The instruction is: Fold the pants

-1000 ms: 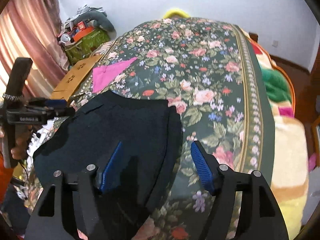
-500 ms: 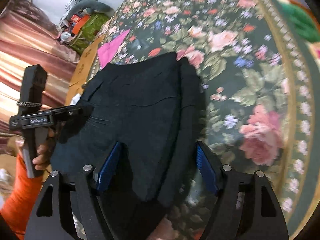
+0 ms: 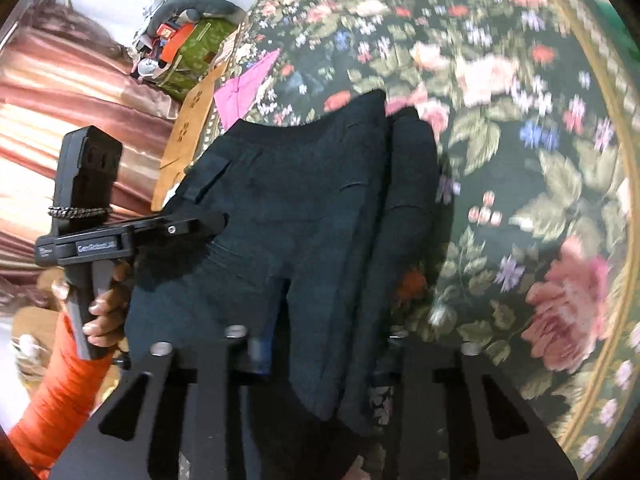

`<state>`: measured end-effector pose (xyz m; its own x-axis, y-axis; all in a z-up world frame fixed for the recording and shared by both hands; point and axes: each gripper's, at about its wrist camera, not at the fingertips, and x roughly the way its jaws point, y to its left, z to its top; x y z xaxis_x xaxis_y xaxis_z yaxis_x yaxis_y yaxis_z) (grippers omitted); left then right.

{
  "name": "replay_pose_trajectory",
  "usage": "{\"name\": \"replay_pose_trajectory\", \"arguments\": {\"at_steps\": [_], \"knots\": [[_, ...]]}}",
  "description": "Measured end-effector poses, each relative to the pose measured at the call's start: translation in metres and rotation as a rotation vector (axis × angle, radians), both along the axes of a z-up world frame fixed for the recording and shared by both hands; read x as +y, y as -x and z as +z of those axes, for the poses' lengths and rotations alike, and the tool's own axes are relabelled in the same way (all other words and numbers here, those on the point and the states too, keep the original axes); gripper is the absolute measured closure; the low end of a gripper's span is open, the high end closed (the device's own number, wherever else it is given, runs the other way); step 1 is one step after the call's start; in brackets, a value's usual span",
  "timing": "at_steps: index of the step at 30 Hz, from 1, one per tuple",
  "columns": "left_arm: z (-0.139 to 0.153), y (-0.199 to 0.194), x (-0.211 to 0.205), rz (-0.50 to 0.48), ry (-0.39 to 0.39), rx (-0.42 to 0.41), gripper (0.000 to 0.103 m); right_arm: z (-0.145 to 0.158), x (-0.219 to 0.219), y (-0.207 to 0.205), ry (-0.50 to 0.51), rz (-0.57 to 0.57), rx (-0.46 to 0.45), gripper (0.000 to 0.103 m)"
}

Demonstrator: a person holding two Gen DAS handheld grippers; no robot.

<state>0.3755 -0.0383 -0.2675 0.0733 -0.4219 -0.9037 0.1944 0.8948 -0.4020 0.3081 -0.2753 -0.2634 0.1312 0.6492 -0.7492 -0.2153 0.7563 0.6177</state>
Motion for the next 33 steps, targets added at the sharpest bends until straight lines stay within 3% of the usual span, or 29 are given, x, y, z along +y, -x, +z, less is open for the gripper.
{"name": "replay_pose_trajectory", "arguments": {"at_steps": [2,9,17,22,27,33], "knots": [[0.01,0.005,0.004,-0.026,0.011,-0.042,0.072,0.007,0.003,0.0,0.015,0.01,-0.029,0.081],[0.051,0.013,0.012,-0.046,-0.052,-0.192,0.078,0.045,0.032,-0.011,0.052,0.06,-0.178,0.082],[0.111,-0.01,0.056,0.057,-0.066,-0.388,0.078,0.103,0.076,-0.058,0.045,0.076,-0.379,0.083],[0.135,-0.044,0.088,0.13,-0.081,-0.458,0.079,0.118,0.105,-0.095,0.042,0.076,-0.447,0.083],[0.133,-0.086,0.115,0.188,-0.105,-0.51,0.079,0.111,0.133,-0.139,0.044,0.087,-0.456,0.083],[0.089,-0.146,0.135,0.27,-0.13,-0.469,0.079,0.078,0.163,-0.194,0.093,0.09,-0.417,0.083]]}}
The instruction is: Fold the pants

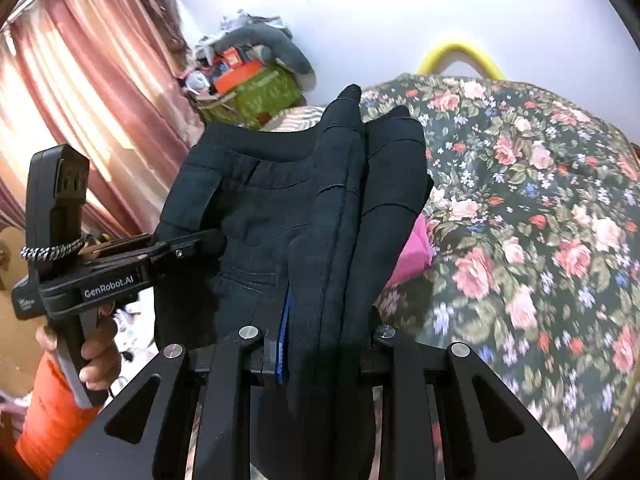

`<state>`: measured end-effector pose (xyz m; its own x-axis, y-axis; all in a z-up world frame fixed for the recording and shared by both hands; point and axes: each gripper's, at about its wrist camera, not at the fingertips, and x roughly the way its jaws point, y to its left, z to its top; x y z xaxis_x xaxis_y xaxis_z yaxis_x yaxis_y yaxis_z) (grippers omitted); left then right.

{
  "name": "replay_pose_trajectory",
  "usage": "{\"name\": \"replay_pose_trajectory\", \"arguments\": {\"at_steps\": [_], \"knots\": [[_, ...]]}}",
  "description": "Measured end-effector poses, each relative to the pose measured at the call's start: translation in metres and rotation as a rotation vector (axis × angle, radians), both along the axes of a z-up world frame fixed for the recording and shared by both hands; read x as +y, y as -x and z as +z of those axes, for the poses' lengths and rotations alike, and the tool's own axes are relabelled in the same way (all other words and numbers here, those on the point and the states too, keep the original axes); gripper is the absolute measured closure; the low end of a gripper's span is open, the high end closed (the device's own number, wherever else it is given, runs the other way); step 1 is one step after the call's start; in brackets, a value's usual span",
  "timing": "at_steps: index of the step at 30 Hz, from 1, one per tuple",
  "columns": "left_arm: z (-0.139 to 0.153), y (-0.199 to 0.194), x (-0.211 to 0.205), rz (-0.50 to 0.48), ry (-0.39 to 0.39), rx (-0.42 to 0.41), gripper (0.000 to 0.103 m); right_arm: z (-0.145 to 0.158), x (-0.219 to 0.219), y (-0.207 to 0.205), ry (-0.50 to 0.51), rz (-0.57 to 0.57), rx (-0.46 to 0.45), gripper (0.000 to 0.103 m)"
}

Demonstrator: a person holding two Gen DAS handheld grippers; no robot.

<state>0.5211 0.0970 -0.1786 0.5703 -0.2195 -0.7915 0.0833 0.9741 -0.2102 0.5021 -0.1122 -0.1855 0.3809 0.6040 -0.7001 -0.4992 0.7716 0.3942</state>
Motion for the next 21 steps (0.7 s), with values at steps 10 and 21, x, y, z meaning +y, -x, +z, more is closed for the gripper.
{"name": "replay_pose_trajectory", "arguments": {"at_steps": [10,21], "knots": [[-0.086,-0.058,0.022,0.05,-0.046,0.081,0.079,-0.074,0.037,-0.052,0.121,0.021,0.042,0.082],[-0.12,-0.04,0.027,0.071,-0.142,0.149,0.06,-0.086,0.007,-0.026,0.142,-0.023,0.084,0.073]]}}
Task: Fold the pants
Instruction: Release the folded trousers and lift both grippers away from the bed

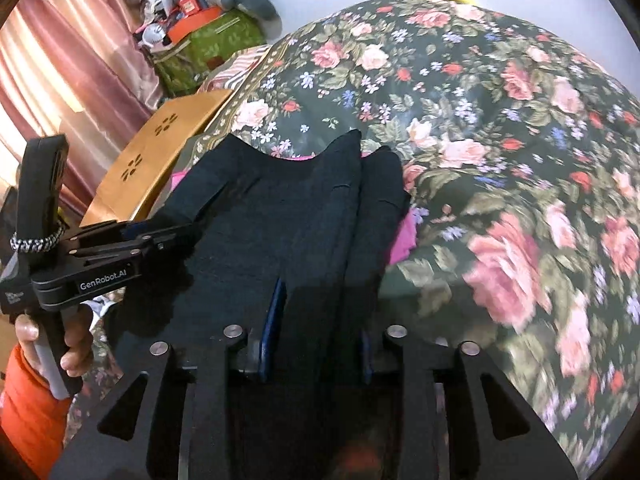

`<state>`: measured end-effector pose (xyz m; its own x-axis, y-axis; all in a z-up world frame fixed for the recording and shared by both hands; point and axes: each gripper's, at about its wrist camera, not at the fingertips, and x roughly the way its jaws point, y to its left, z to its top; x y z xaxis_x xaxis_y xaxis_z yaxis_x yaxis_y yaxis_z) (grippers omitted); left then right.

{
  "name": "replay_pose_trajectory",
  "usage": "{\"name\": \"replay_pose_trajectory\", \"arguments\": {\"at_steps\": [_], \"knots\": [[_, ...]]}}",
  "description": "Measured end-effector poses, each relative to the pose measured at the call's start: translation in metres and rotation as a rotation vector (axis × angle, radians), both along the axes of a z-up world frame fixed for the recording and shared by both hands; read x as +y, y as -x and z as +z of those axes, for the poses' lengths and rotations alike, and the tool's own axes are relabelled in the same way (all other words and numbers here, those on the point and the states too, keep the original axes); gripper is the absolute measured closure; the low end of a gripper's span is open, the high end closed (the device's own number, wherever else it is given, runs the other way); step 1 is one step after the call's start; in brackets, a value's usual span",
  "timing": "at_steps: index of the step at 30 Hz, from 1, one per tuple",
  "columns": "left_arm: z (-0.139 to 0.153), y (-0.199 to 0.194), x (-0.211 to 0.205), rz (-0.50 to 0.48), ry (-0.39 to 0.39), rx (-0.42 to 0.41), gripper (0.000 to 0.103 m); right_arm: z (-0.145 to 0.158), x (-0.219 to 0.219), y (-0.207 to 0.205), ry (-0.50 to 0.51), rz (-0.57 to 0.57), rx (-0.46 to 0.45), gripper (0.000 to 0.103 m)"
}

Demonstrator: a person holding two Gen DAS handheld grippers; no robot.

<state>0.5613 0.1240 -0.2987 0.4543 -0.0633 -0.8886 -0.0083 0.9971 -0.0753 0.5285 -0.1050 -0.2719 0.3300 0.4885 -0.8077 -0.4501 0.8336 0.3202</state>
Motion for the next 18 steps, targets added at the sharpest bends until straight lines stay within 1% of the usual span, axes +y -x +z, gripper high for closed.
{"name": "replay_pose_trajectory", "arguments": {"at_steps": [3,4,6,8,11,13,16,18], "knots": [[0.022,0.016,0.001,0.011,-0.046,-0.012,0.06,0.022,-0.013,0.017,0.019,-0.016,-0.07,0.073],[0.032,0.023,0.0,0.014,-0.077,-0.023,0.06,0.029,-0.018,0.02,0.013,-0.021,-0.092,0.073],[0.055,0.04,-0.004,0.007,-0.117,-0.062,0.06,0.054,-0.032,0.04,-0.02,-0.037,-0.145,0.073],[0.085,0.062,-0.01,-0.005,-0.128,-0.122,0.06,0.078,-0.045,0.058,-0.064,-0.049,-0.194,0.073],[0.138,0.105,-0.022,-0.027,-0.127,-0.238,0.06,0.121,-0.058,0.092,-0.131,-0.034,-0.269,0.073],[0.174,0.14,-0.032,-0.039,-0.118,-0.316,0.06,0.155,-0.067,0.125,-0.168,-0.02,-0.349,0.073],[0.221,0.192,-0.049,-0.049,-0.117,-0.435,0.06,0.196,-0.077,0.174,-0.198,-0.014,-0.468,0.073],[0.247,0.227,-0.057,-0.053,-0.113,-0.504,0.06,0.217,-0.083,0.205,-0.223,-0.018,-0.535,0.073]]}}
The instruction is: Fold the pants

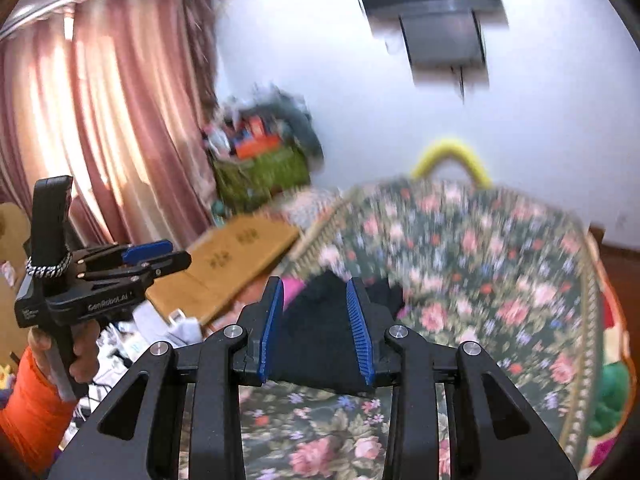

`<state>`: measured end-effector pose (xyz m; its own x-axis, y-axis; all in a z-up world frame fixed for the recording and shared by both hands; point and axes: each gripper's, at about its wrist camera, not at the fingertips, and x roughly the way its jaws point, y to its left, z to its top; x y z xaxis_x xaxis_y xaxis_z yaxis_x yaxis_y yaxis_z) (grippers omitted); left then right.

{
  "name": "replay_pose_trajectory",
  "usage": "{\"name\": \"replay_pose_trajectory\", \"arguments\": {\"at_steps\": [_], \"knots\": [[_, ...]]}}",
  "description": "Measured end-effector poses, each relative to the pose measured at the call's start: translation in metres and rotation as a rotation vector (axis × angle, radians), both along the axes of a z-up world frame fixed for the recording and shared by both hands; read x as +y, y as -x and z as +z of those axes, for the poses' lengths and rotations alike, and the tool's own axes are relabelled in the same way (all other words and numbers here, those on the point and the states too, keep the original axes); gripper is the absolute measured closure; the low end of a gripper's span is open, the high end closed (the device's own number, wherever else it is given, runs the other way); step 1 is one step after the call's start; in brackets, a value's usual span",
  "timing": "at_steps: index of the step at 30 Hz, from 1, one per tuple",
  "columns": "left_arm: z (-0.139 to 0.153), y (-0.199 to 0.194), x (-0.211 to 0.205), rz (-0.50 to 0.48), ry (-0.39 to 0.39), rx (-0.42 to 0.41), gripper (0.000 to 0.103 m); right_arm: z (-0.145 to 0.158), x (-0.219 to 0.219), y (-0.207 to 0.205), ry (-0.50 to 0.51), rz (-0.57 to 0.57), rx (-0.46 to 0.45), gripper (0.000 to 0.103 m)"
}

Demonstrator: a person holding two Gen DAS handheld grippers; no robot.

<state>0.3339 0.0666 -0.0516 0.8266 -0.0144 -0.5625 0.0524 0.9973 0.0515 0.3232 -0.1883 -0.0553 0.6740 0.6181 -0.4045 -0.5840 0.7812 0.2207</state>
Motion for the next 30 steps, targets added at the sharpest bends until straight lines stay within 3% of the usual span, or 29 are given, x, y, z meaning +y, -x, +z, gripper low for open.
{"name": "replay_pose_trajectory", "arguments": {"at_steps": [3,7,12,15,17,23,30], "knots": [[0.033,0.058,-0.016,0.001,-0.02,-0.119,0.06,0.021,-0.004,0.043,-0.025,0.0,-0.077,0.073],[0.055,0.119,-0.032,0.024,-0.06,-0.232,0.06,0.037,-0.006,0.097,-0.04,0.013,-0.144,0.073],[0.062,0.176,-0.043,0.018,-0.043,-0.299,0.044,0.039,-0.004,0.145,-0.025,-0.026,-0.207,0.073],[0.064,0.199,-0.047,0.007,-0.047,-0.32,0.03,0.037,-0.006,0.162,-0.029,-0.069,-0.22,0.053],[0.066,0.208,-0.049,0.006,-0.045,-0.335,0.018,0.037,-0.009,0.17,-0.039,-0.099,-0.228,0.035],[0.07,0.23,-0.049,0.017,-0.023,-0.364,0.002,0.041,-0.015,0.175,-0.027,-0.192,-0.26,0.003],[0.07,0.243,-0.055,0.01,-0.013,-0.369,0.0,0.041,-0.021,0.18,-0.021,-0.216,-0.264,0.0]]}}
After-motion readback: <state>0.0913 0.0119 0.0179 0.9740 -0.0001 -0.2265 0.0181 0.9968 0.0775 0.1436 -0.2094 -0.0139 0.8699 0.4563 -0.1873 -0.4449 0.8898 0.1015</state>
